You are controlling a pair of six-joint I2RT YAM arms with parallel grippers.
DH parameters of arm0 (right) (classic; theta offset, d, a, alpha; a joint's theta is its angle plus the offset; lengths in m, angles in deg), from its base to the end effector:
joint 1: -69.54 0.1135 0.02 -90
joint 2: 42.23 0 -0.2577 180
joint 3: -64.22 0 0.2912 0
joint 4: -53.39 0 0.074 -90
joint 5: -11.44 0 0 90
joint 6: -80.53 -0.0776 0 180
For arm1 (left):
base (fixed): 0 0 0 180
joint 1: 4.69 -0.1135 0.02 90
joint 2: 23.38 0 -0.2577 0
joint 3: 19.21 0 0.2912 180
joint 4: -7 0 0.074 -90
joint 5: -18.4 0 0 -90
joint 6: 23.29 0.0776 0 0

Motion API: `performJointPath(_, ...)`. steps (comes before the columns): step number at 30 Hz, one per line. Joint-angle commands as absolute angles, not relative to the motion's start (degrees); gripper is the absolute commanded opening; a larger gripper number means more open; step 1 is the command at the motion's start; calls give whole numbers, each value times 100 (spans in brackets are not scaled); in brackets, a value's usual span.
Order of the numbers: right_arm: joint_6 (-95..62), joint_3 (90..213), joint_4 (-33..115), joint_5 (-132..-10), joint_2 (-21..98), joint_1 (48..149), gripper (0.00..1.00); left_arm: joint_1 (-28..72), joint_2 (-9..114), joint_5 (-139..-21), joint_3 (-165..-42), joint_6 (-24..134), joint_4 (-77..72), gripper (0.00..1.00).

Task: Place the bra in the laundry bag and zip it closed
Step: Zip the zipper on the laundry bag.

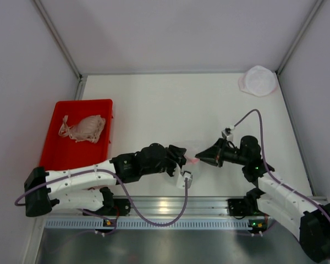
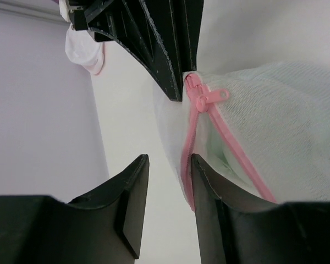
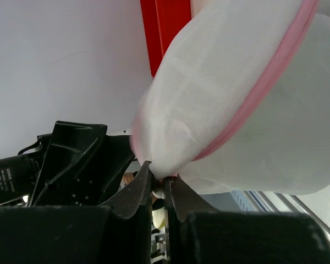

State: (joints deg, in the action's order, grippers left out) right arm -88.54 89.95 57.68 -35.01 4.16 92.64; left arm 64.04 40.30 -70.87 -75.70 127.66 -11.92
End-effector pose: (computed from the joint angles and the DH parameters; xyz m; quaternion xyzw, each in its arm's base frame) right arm 0.1995 0.1432 0.1606 0.1526 0.7608 0.6195 0.1185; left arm 0.1209 -0.3079 0.2413 0.7666 0.3638 -0.0305 0.5282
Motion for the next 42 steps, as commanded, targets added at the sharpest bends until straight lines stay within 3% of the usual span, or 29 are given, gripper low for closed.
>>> performJointPath(1, -8769, 8964, 5661, -3321, 523, 9240, 0, 6413, 3613, -7499, -7409, 13277, -990, 43)
performJointPath(12, -8286, 8991, 5583, -3312, 374, 9477, 0, 6992, 3656, -8478, -7469, 14942, -1876, 39)
performJointPath(21, -8084, 9017, 5468, -3374, 233, 9617, 0, 7555, 4525, -7846, -8181, 14827, -2036, 41)
performJointPath(33, -7996, 9035, 5494, -3374, 110, 9802, 0, 7599, 4895, -7529, -8147, 15012, -2001, 43)
performJointPath(42, -7899, 9052, 5398, -3418, 66, 9881, 0, 7599, 5063, -6853, -8041, 14889, -1535, 35)
